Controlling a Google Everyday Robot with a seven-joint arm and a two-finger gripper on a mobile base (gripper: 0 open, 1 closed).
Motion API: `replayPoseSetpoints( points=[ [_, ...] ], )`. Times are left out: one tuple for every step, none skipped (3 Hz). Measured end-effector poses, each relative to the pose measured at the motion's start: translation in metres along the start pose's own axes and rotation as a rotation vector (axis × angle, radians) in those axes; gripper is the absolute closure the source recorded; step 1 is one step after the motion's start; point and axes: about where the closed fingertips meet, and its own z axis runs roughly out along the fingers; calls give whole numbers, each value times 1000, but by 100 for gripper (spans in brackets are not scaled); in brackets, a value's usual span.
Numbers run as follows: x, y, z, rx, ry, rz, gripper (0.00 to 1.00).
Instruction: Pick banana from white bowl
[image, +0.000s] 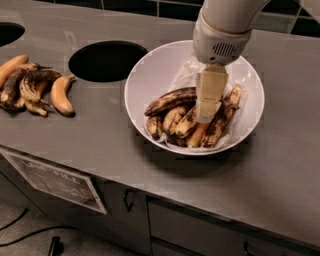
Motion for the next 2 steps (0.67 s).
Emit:
replayPoseSetpoints(
  points=[
    [-3, -3, 11, -22, -15, -7, 4],
    [-2, -4, 24, -49, -26, -6, 14]
  ],
)
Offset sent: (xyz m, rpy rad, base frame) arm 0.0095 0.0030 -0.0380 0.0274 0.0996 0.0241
